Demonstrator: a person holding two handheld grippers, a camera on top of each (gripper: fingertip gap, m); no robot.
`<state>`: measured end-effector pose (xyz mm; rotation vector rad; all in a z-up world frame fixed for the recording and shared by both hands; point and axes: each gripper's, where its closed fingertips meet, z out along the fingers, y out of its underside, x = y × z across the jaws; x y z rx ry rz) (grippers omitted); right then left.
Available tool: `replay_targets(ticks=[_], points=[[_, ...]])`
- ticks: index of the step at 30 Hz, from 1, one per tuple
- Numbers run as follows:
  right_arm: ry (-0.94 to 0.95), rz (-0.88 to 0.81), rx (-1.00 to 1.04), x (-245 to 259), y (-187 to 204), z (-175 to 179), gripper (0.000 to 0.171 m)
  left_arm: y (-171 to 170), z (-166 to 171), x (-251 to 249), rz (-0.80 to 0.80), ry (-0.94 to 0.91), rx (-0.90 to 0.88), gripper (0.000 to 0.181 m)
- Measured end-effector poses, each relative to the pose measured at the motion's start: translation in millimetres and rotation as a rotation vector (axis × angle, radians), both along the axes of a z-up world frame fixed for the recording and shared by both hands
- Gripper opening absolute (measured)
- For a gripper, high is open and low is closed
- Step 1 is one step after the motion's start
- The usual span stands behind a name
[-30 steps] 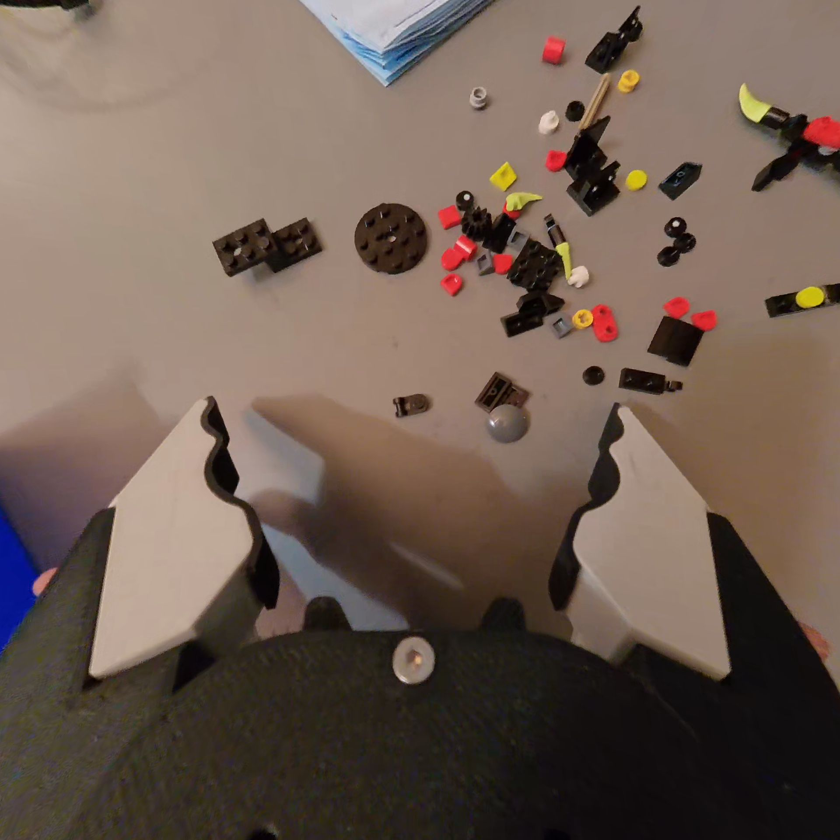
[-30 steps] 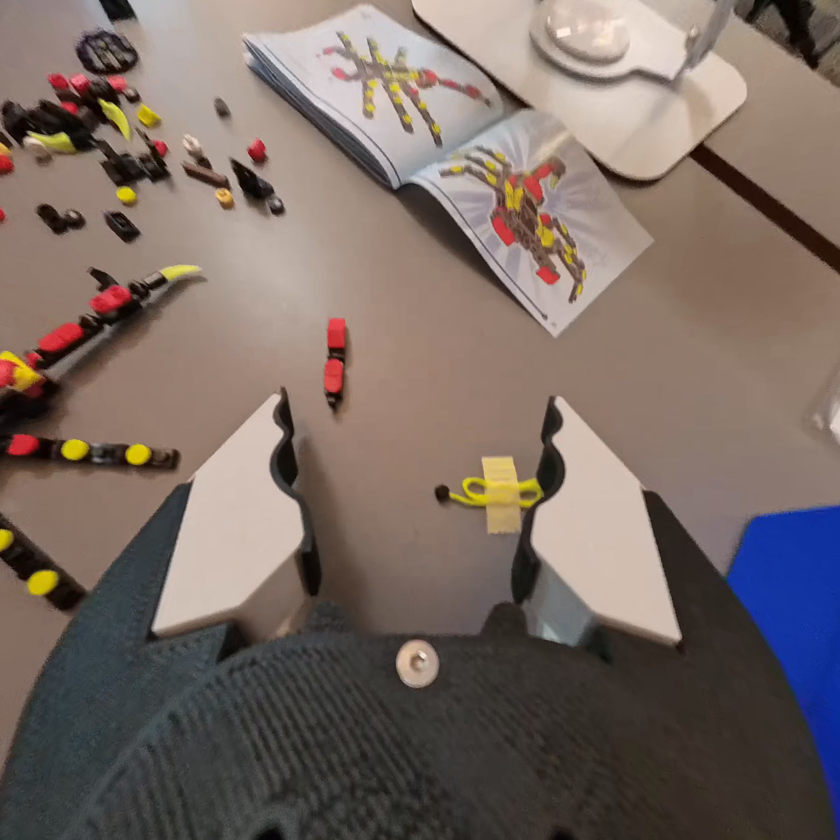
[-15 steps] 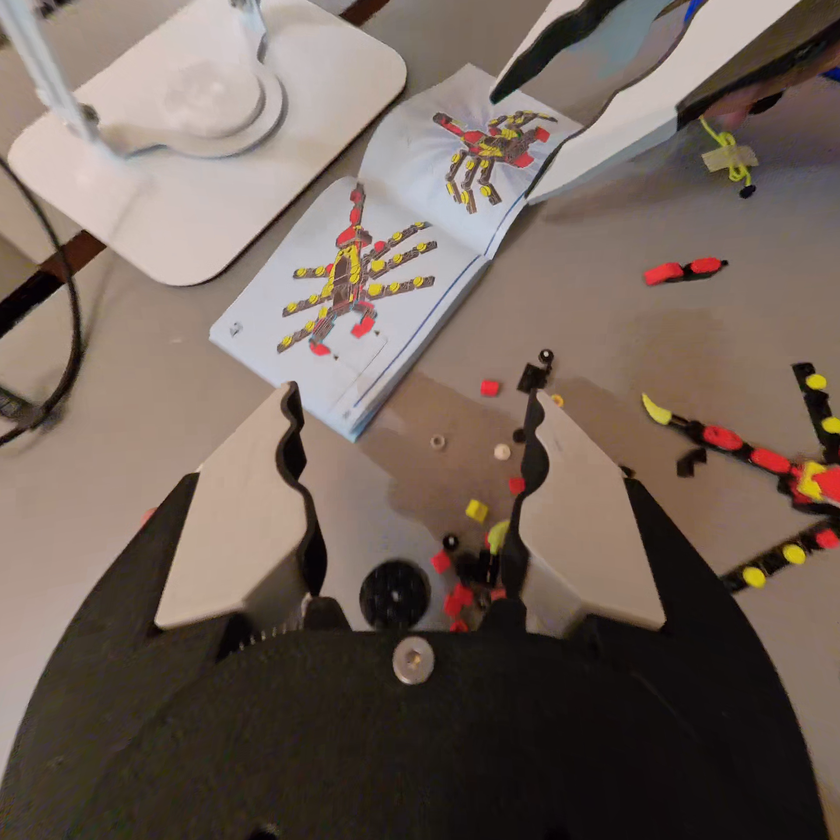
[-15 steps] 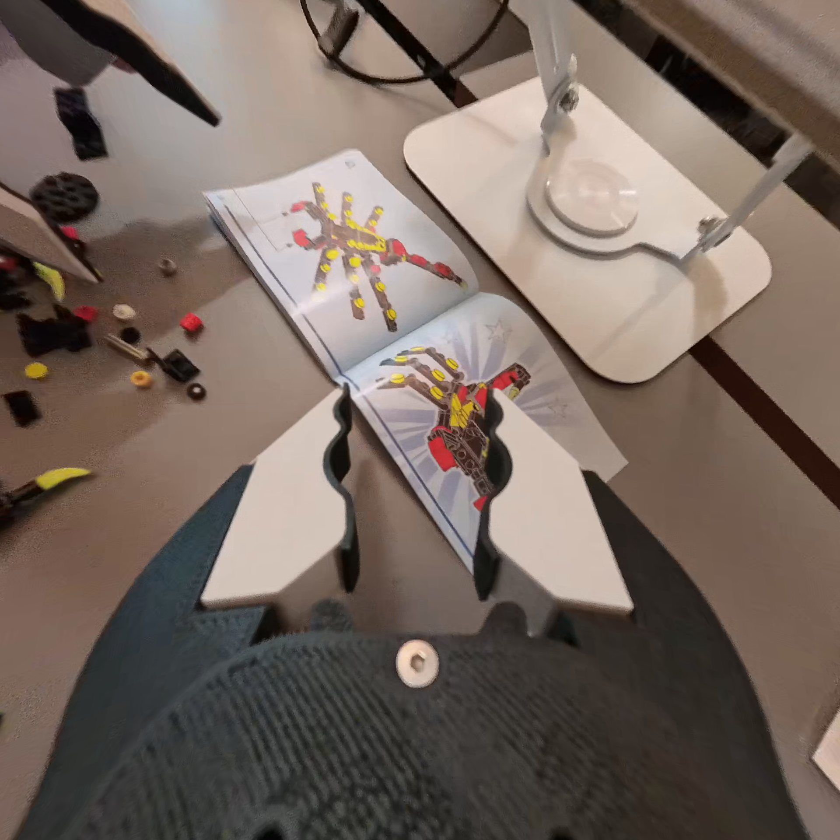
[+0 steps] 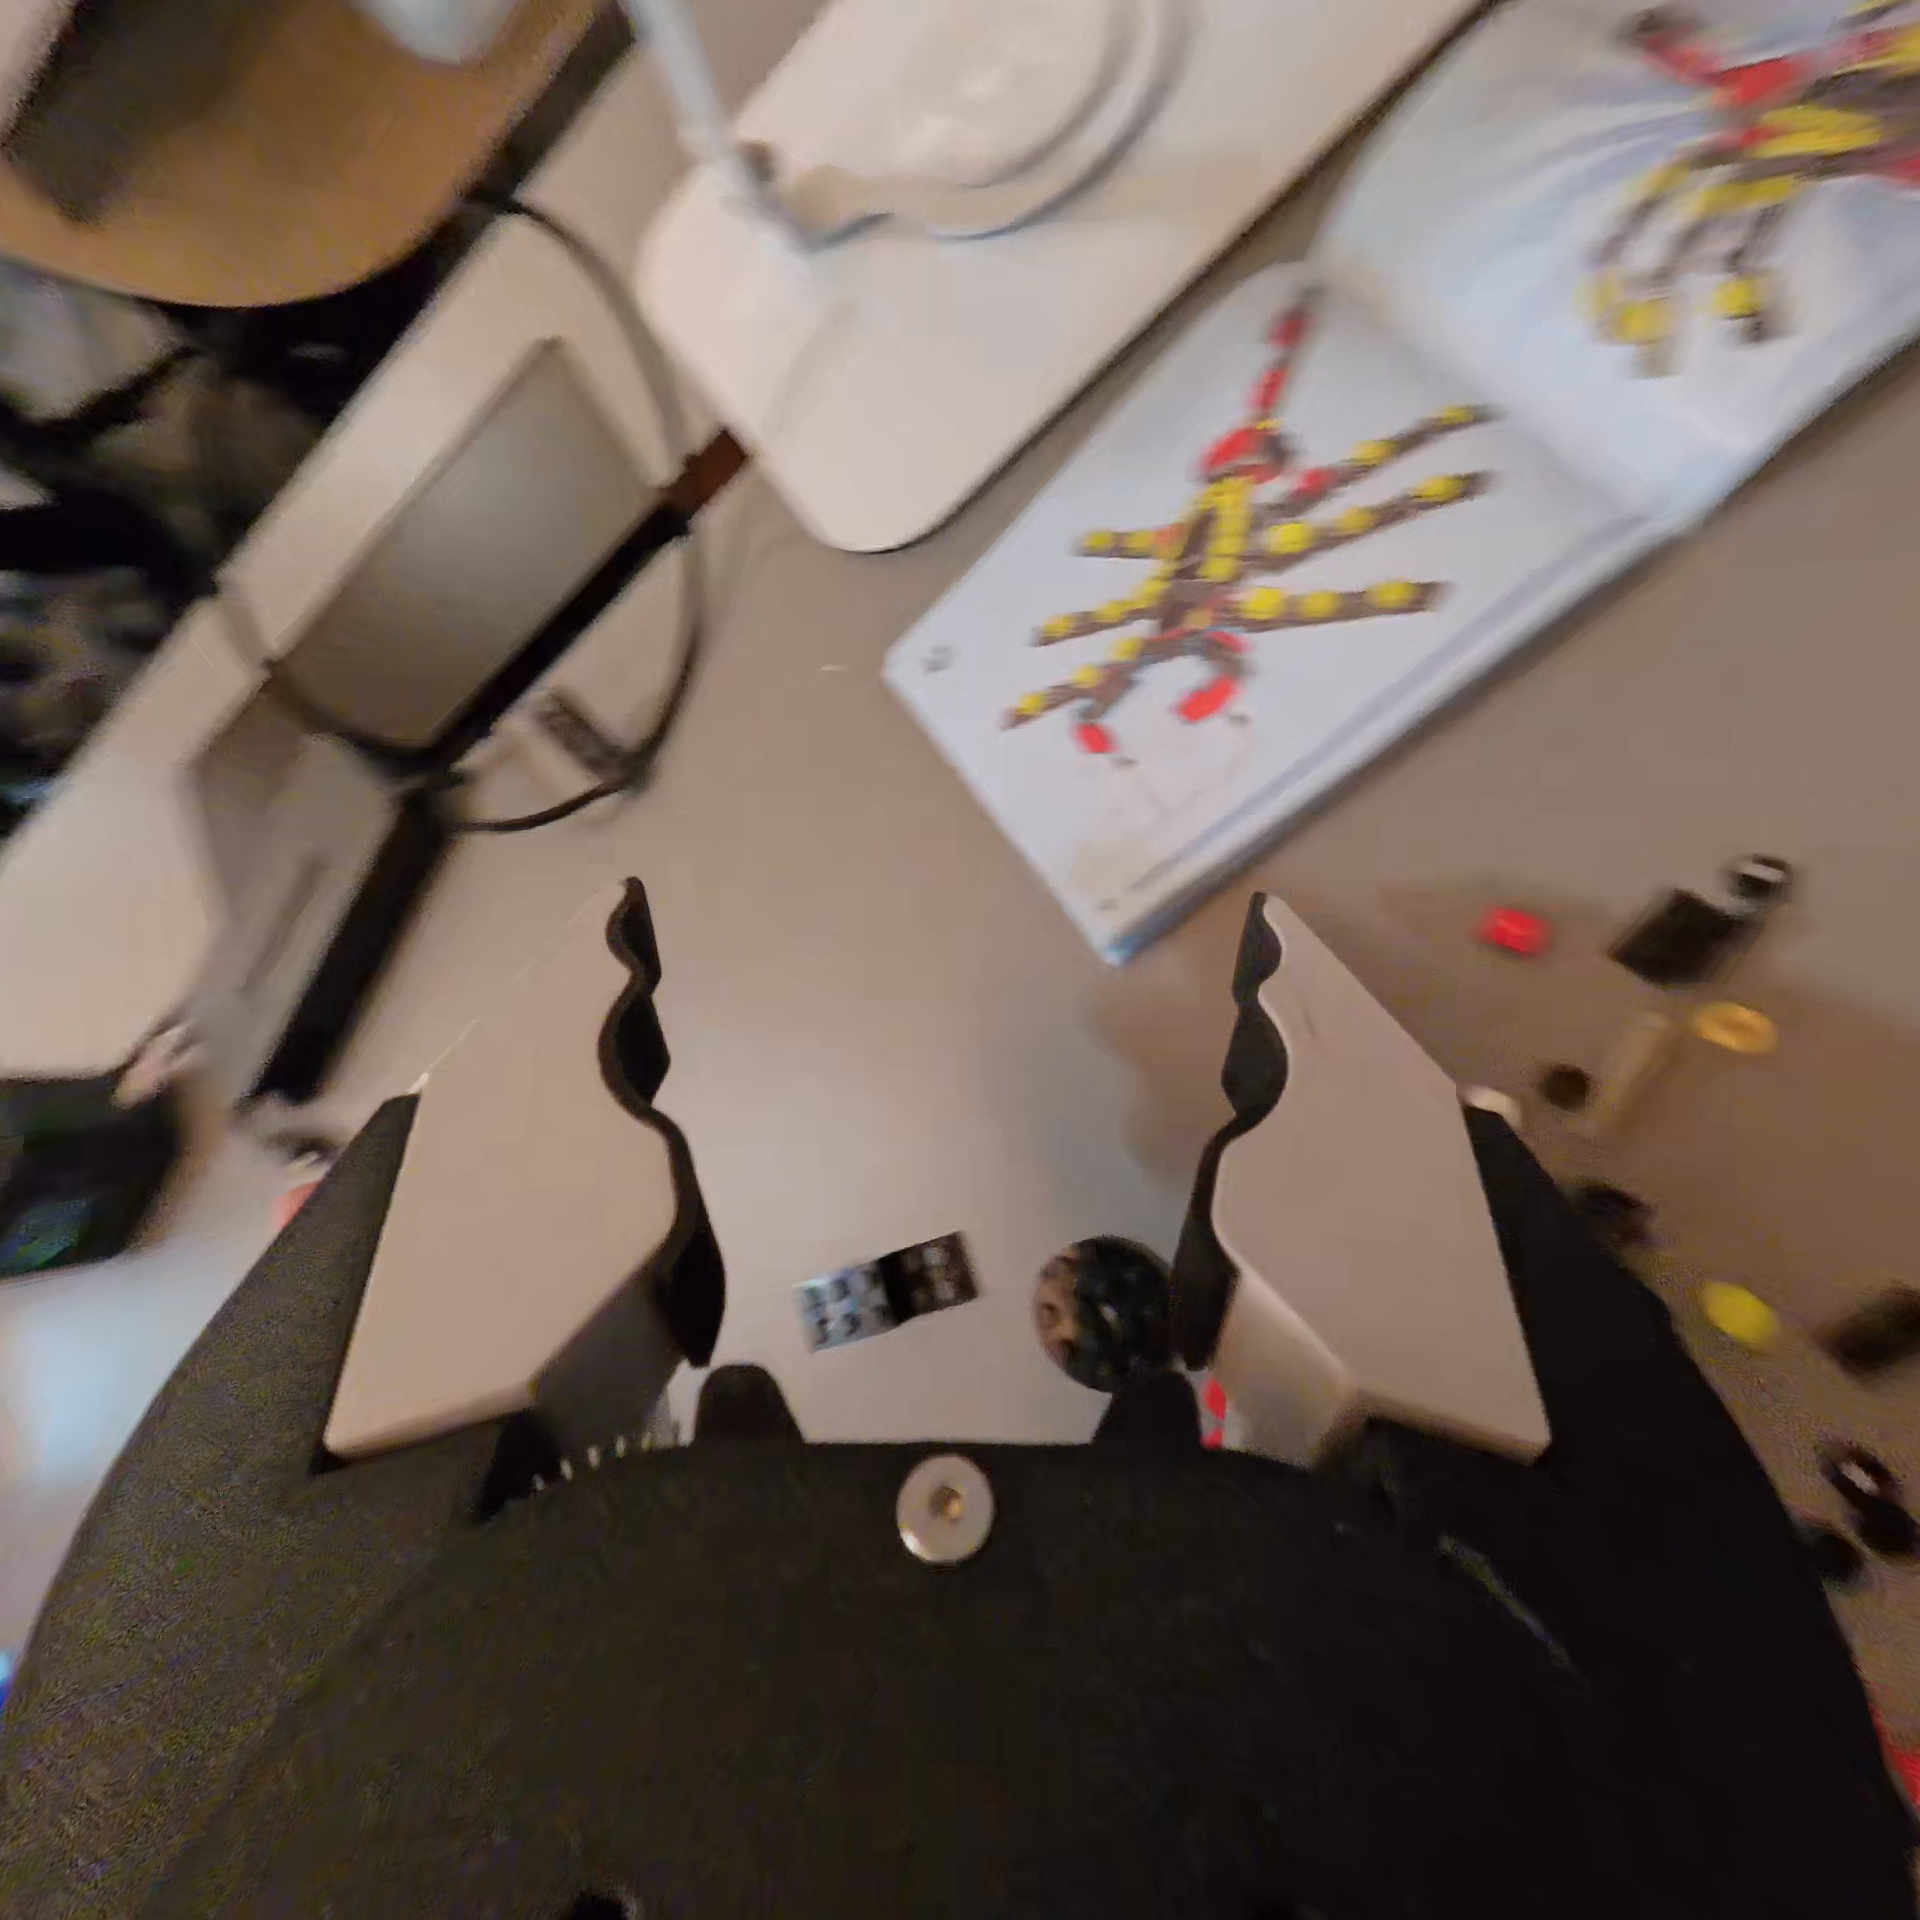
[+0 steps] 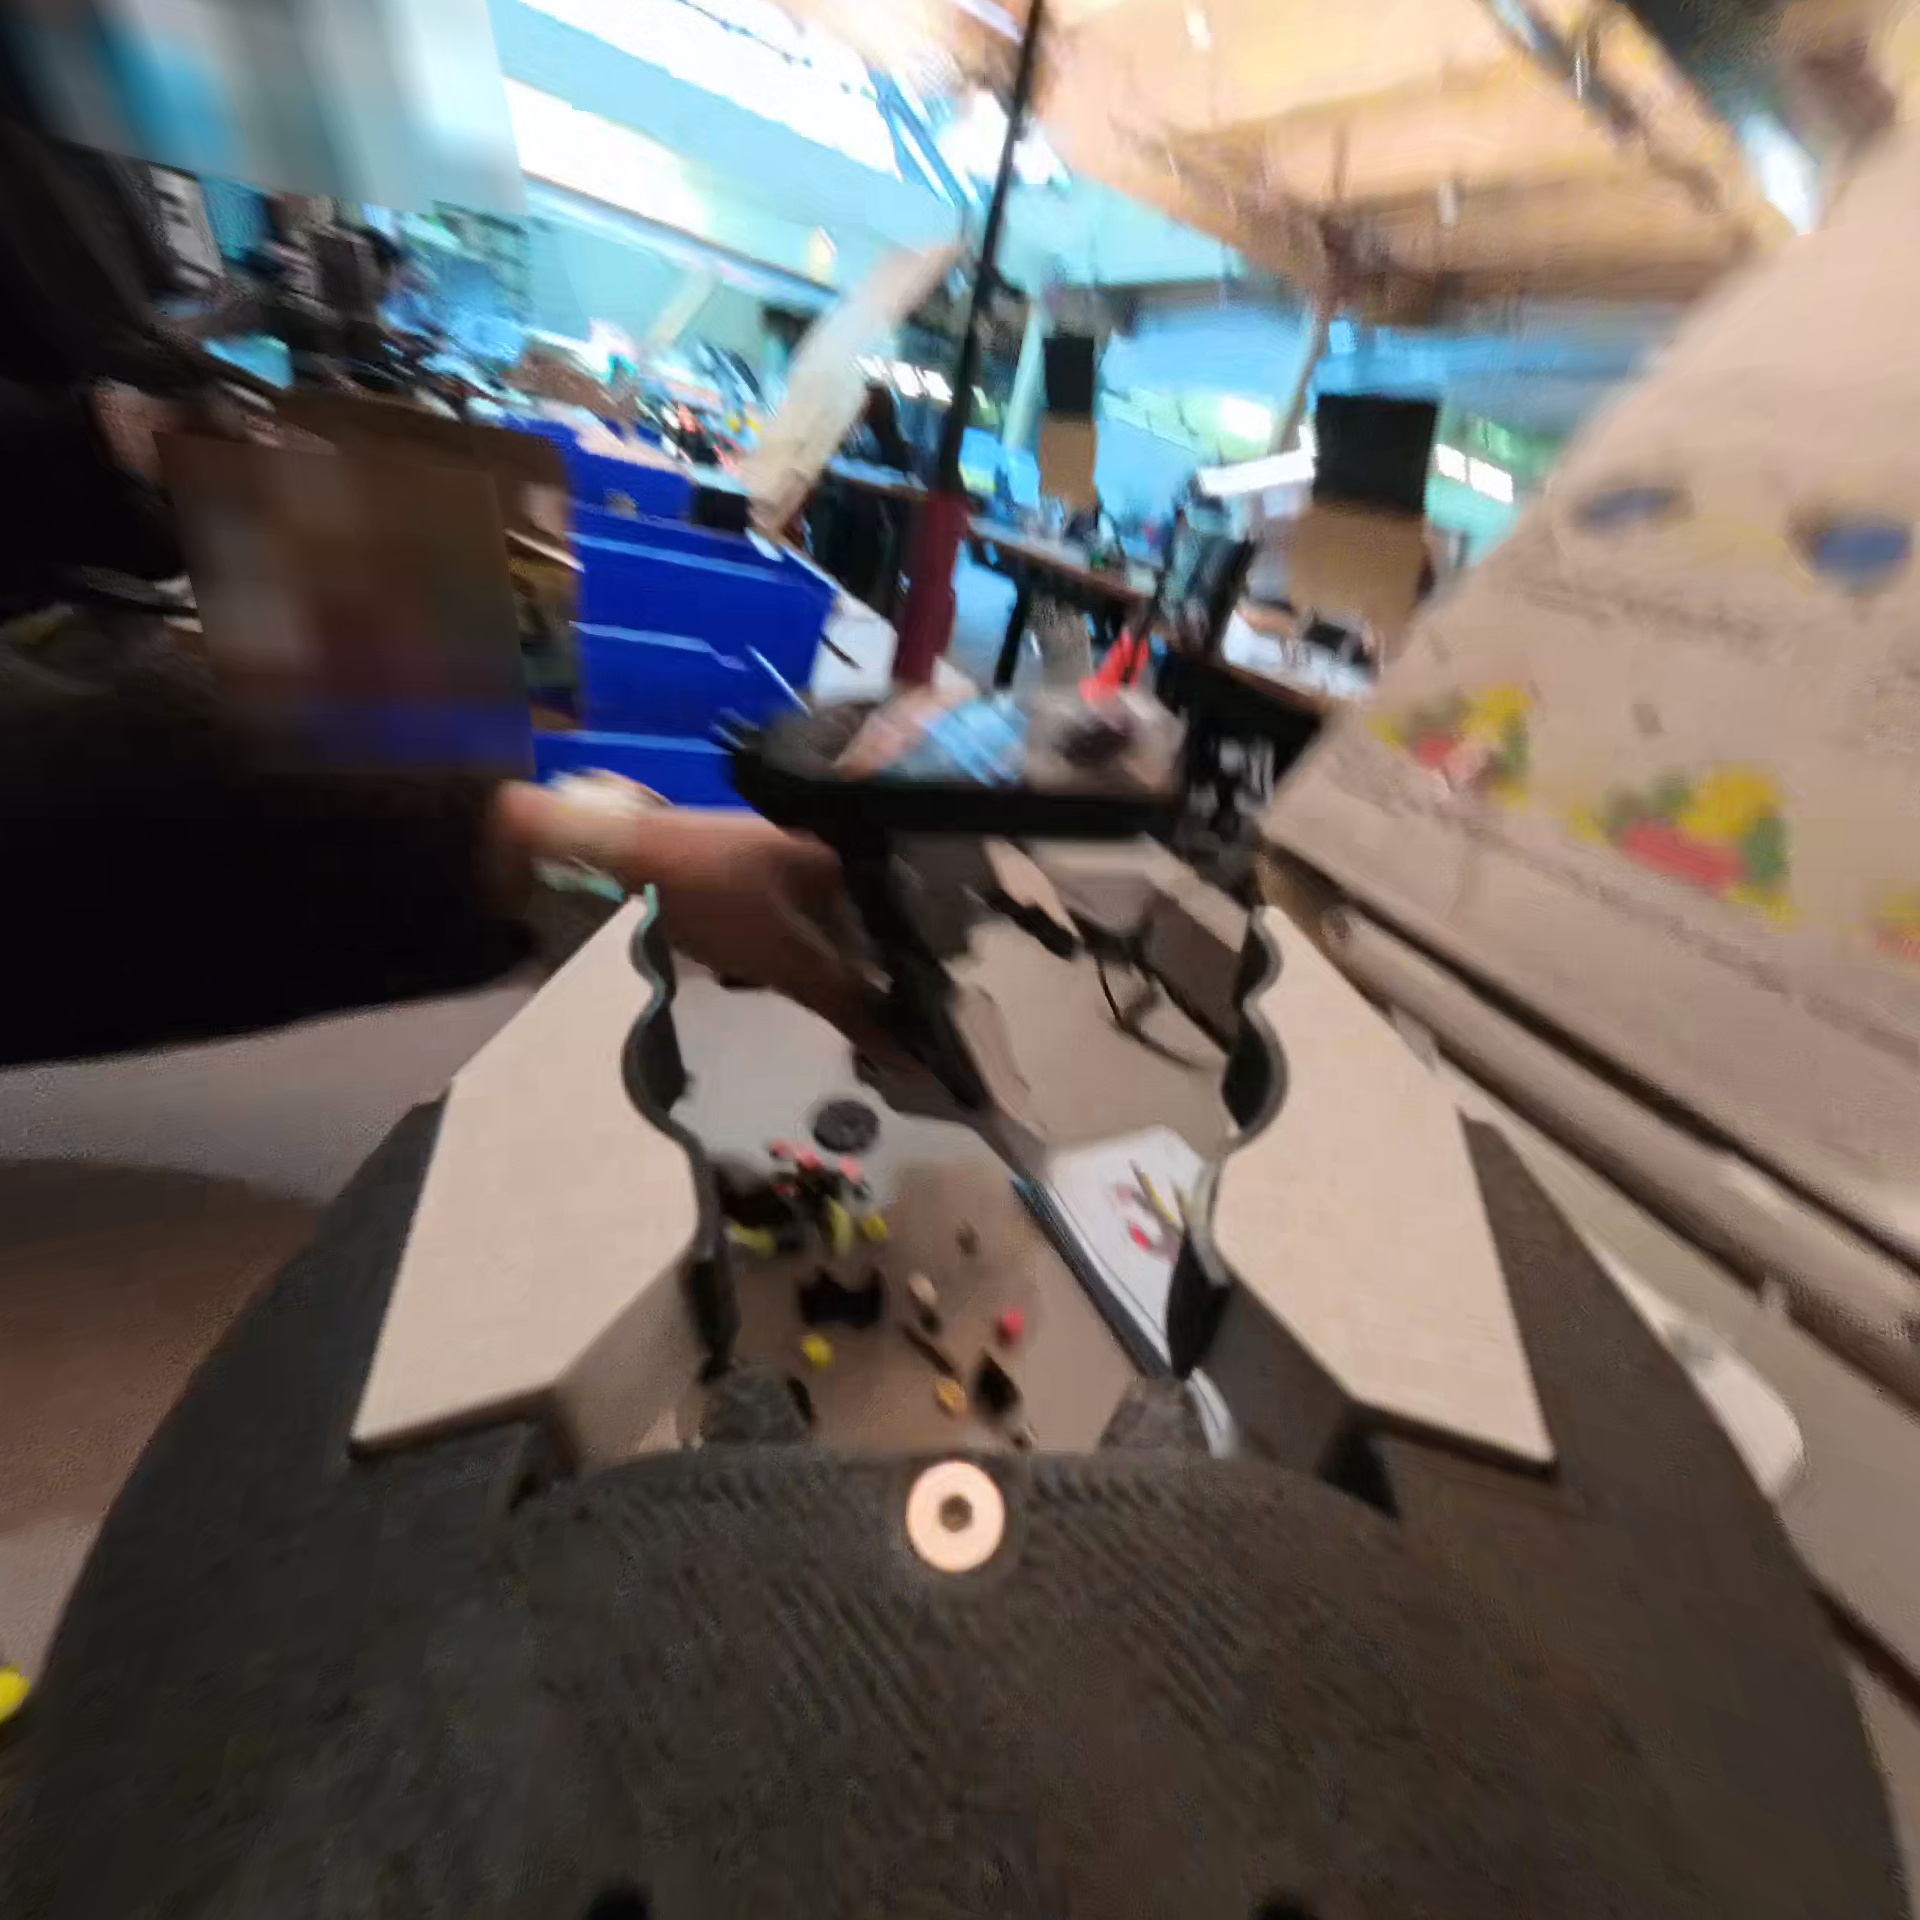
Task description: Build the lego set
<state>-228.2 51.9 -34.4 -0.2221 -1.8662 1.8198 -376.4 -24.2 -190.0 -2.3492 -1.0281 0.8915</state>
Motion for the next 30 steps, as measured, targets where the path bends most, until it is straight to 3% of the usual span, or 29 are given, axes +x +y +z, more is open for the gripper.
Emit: replay_targets(ticks=[3, 7, 13, 17, 30], points=[[0.137, 0.0, 0.099, 46, -39, 3, 0.099, -11, 10, -8, 0.137, 0.067, -0.094, 0.11], [0.208, -0.031, 0.188, 68, -69, -9, 0.096, -3, 29, -2, 0.21, 0.149, -0.124, 0.103], [0.125, -0.056, 0.153, 61, -76, -14, 0.1, 14, 48, 8, 0.178, 0.251, -0.147, 0.072], [0.119, -0.063, 0.14, 62, -77, -14, 0.099, 13, 52, 6, 0.196, 0.266, -0.138, 0.082], [0.094, -0.057, 0.106, 56, -85, -14, 0.101, 10, 36, 9, 0.205, 0.183, -0.076, 0.063]])
